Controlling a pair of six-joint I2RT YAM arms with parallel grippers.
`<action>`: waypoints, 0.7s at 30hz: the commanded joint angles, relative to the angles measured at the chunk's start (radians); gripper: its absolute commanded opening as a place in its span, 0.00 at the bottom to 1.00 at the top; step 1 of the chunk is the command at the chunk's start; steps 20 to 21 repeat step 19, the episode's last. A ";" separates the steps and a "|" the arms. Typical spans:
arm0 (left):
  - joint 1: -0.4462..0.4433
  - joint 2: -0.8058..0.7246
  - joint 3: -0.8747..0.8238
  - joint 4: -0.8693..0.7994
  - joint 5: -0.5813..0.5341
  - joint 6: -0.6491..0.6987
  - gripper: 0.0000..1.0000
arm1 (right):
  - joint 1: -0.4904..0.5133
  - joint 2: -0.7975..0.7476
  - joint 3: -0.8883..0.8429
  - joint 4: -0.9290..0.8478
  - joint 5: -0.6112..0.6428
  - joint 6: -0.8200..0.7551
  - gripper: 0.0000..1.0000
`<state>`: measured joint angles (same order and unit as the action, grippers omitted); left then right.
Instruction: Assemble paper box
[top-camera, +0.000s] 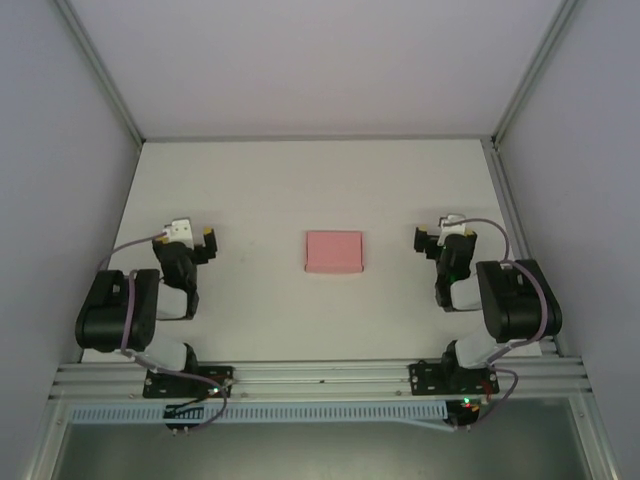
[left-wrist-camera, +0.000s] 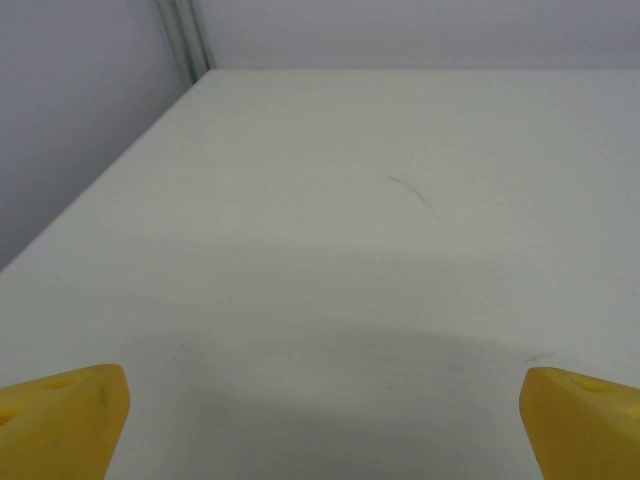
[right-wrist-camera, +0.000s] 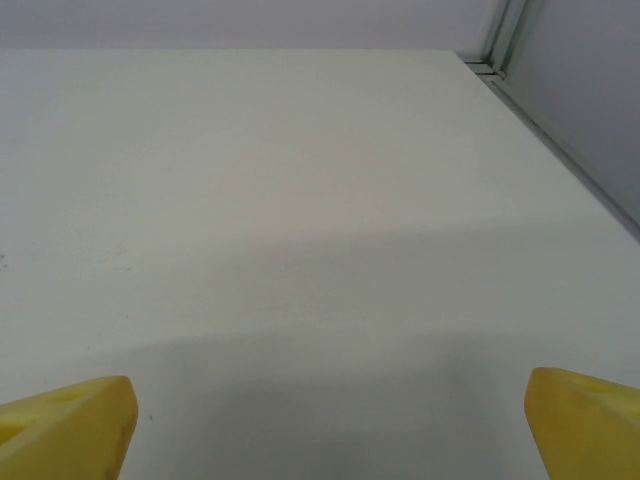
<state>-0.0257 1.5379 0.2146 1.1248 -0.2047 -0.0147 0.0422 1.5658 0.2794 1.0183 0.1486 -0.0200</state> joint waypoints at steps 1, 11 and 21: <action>0.002 0.004 0.045 0.068 0.087 0.041 1.00 | -0.048 -0.011 0.061 -0.027 -0.096 0.068 1.00; 0.003 0.004 0.048 0.062 0.085 0.044 1.00 | -0.045 -0.008 0.059 -0.015 -0.102 0.064 1.00; 0.003 0.004 0.048 0.063 0.087 0.045 1.00 | -0.045 -0.005 0.059 -0.008 -0.099 0.061 1.00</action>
